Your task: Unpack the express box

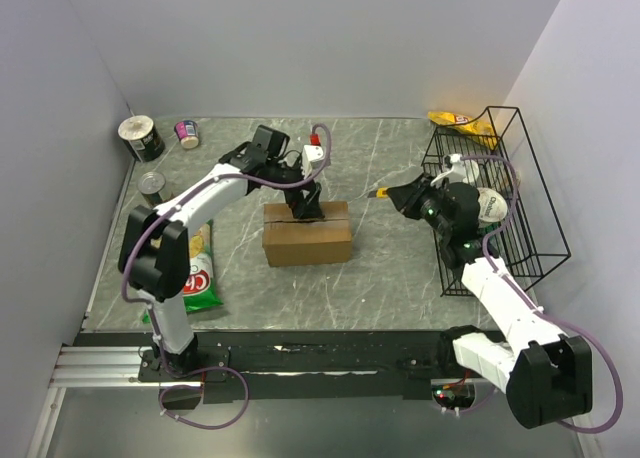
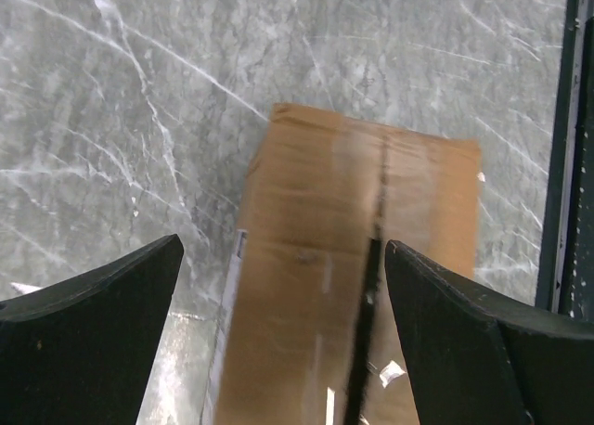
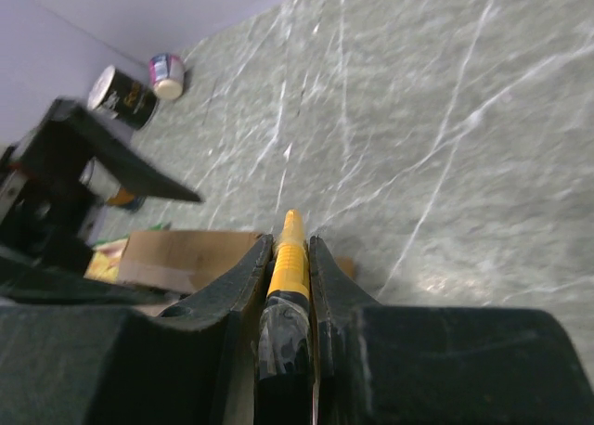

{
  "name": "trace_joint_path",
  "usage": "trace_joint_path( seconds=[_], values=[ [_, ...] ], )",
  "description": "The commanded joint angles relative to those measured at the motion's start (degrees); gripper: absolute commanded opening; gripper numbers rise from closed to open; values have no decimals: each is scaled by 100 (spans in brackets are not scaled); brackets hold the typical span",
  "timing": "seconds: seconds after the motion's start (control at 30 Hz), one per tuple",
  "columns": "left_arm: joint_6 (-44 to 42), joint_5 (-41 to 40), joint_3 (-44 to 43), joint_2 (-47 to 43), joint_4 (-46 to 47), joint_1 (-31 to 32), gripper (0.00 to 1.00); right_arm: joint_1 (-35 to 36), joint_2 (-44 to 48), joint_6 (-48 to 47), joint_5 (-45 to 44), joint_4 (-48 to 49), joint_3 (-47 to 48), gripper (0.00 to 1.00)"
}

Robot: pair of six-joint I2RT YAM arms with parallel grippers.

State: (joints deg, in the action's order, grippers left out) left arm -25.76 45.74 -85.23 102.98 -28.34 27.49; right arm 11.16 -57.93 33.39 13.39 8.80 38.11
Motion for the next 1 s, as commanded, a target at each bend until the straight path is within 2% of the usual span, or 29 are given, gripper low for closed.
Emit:
trace_joint_path(
  seconds=[0.0, 0.3, 0.47, 0.77, 0.9, 0.97],
  values=[
    [273, 138, -511, 389, 249, 2, 96, 176, -183, 353, 277, 667, -128, 0],
    [659, 128, -574, 627, 391, -208, 99, 238, -693, 264, 665, 887, 109, 0],
    [678, 137, -504, 592, 188, -375, 95, 281, -1000, 721, 771, 1220, 153, 0],
    [774, -82, -56, 355, -84, -472, 87, 360, -1413, 906, 1174, 1528, 433, 0],
    [687, -205, -54, 109, -216, -560, 97, 606, -1756, 863, 1219, 1616, 698, 0],
    [686, -136, -142, 56, -312, -613, 98, 686, -1888, 740, 1236, 1590, 838, 0]
  ],
)
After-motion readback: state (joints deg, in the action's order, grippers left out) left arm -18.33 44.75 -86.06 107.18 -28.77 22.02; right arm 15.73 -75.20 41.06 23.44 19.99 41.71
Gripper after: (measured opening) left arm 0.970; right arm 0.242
